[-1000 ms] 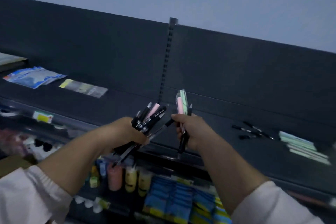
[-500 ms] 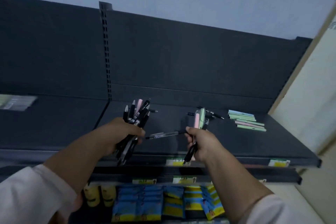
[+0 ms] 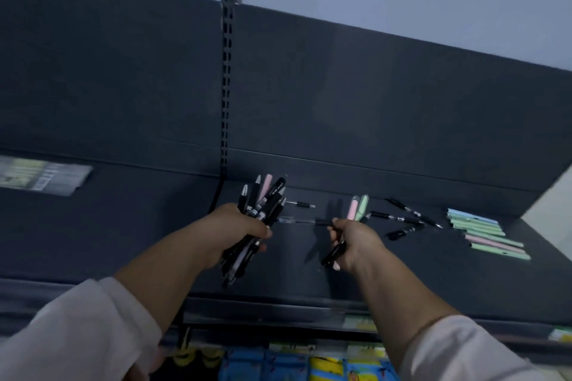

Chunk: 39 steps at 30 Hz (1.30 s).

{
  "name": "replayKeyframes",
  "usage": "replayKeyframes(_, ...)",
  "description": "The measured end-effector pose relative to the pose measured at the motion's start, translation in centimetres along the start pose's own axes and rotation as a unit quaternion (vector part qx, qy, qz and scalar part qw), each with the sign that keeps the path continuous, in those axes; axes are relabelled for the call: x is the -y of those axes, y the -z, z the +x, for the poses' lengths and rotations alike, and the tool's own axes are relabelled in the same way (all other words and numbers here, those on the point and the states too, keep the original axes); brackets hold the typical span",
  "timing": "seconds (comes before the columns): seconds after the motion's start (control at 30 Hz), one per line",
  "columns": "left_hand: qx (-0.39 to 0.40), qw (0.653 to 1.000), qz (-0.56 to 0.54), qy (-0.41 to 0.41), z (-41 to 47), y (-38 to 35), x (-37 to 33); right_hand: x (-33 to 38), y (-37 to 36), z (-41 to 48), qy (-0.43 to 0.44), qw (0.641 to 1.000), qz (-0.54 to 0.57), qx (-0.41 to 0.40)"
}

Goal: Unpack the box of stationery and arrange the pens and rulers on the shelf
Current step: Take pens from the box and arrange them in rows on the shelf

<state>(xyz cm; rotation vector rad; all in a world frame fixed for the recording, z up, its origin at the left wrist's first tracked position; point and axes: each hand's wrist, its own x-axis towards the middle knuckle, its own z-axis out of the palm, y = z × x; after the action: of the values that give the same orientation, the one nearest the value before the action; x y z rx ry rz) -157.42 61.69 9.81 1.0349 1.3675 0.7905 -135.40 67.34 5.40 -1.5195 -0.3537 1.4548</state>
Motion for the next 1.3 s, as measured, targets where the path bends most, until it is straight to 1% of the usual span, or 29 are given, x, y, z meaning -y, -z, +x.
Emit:
replayKeyframes(0.17,0.022,1.0,0.01,0.001,0.8,0.2,-0.4,0.2,-1.2,2.8,-0.013,1.0,-0.01,-0.009)
replayKeyframes(0.3,0.03,1.0,0.008,0.0,1.4,-0.2,-0.4,0.6,-2.0,4.1,-0.016,0.999,-0.029,0.003)
replayKeyframes(0.37,0.025,1.0,0.008,-0.002,1.7,-0.5,-0.5,1.2,-2.2,4.3,-0.002,0.999,-0.054,-0.004)
replayKeyframes(0.47,0.014,1.0,0.003,-0.004,2.3,-1.6,-0.8,2.2,-1.8,3.9,0.05,0.992,-0.116,0.0)
replayKeyframes(0.53,0.009,1.0,-0.002,-0.002,2.8,-2.7,-1.1,3.0,-1.3,3.2,0.086,0.986,-0.136,0.036)
replayKeyframes(0.6,0.007,1.0,-0.009,-0.001,3.4,-4.0,-1.5,3.7,-0.8,2.5,0.104,0.981,-0.12,0.112)
replayKeyframes(0.7,0.011,0.999,-0.03,-0.002,4.5,-6.3,-2.1,4.9,0.2,1.8,0.078,0.968,-0.096,0.22)
replayKeyframes(0.77,0.012,0.999,-0.036,0.003,5.2,-7.9,-2.4,5.8,1.2,1.8,0.058,0.961,-0.087,0.257)
replayKeyframes(0.87,0.019,1.0,-0.016,0.013,6.1,-10.3,-2.7,6.9,3.0,2.3,0.062,0.951,-0.114,0.281)
replayKeyframes(0.97,0.013,1.0,-0.011,0.022,7.0,-12.5,-3.3,7.7,5.1,3.6,0.082,0.948,-0.148,0.268)
replayKeyframes(1.1,0.001,1.0,-0.008,0.025,7.9,-15.2,-4.0,9.6,9.5,5.8,0.094,0.964,-0.132,0.211)
replayKeyframes(1.3,0.048,0.998,0.01,0.032,9.5,-19.4,-4.2,10.9,16.8,8.5,0.109,0.972,-0.153,0.144)
